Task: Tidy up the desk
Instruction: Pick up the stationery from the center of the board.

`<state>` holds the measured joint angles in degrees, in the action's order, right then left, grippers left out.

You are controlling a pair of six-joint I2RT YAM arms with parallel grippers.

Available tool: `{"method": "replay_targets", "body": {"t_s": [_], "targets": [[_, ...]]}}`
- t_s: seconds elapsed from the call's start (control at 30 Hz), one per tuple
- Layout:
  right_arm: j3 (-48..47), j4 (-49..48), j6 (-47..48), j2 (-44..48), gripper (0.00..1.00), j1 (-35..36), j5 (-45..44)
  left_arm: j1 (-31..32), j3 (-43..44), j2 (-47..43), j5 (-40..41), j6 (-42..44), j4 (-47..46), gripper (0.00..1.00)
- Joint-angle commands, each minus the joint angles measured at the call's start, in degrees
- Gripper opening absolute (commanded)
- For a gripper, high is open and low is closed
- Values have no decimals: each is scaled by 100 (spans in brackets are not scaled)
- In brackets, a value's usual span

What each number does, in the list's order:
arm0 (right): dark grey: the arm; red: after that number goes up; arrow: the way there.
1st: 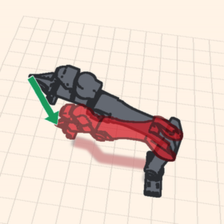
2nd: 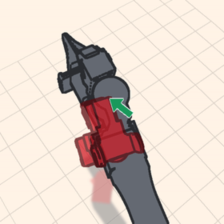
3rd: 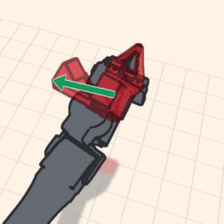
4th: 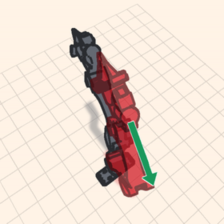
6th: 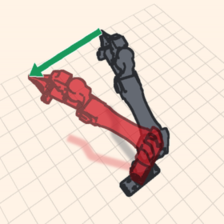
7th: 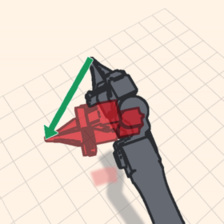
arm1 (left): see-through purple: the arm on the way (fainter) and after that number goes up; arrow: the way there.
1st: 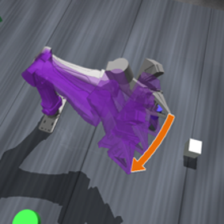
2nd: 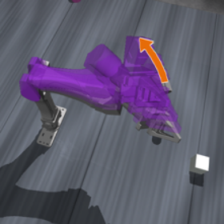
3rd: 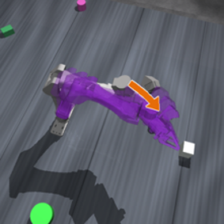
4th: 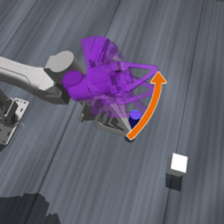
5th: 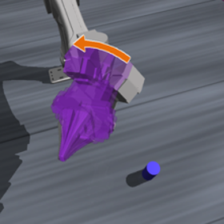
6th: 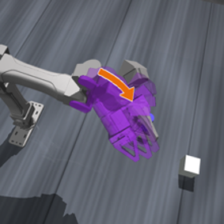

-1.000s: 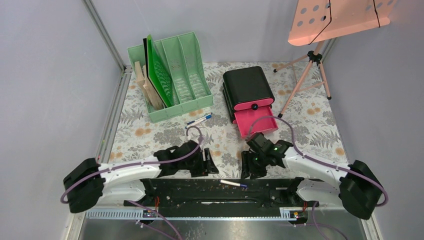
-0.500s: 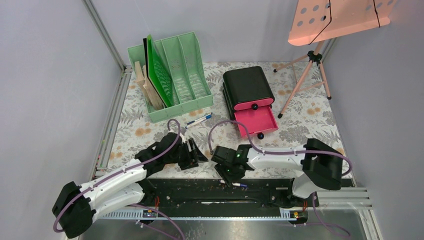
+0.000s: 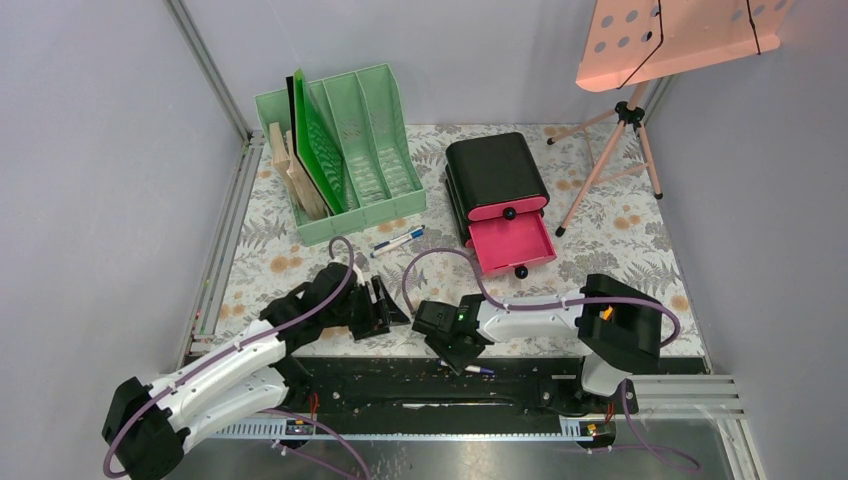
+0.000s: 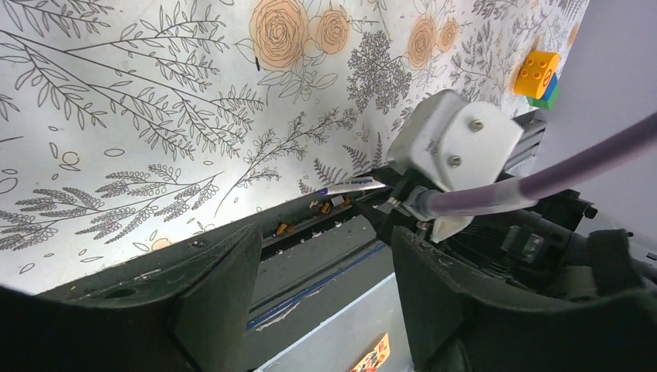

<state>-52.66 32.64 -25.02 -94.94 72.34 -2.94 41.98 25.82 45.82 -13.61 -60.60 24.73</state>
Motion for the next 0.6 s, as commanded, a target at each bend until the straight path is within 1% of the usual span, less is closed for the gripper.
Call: {"method": "replay_targets", "body": {"t_s": [0.0, 0.1, 0.2, 0.27, 0.33, 0.43, 0.53, 0.57], "targets": [[-172, -51, 302, -150, 43, 85, 93, -111, 365, -132, 46, 197, 197, 63], [-174, -54, 296, -291, 41, 123, 101, -189, 438, -175, 64, 285, 349, 63], [-220, -21, 259, -430, 40, 144, -122, -267, 507, -252, 82, 348, 476, 63], [-315, 58, 257, -556, 35, 148, -275, -309, 536, -334, 105, 370, 557, 63], [-391, 100, 340, -648, 33, 157, -332, -343, 547, -417, 127, 362, 622, 64], [-532, 215, 453, -712, 26, 257, -504, -350, 520, -526, 117, 318, 612, 63], [-581, 283, 545, -691, 14, 301, -584, -357, 479, -557, 106, 304, 621, 63], [-597, 320, 585, -683, 9, 314, -642, -357, 466, -567, 98, 295, 609, 63]]}}
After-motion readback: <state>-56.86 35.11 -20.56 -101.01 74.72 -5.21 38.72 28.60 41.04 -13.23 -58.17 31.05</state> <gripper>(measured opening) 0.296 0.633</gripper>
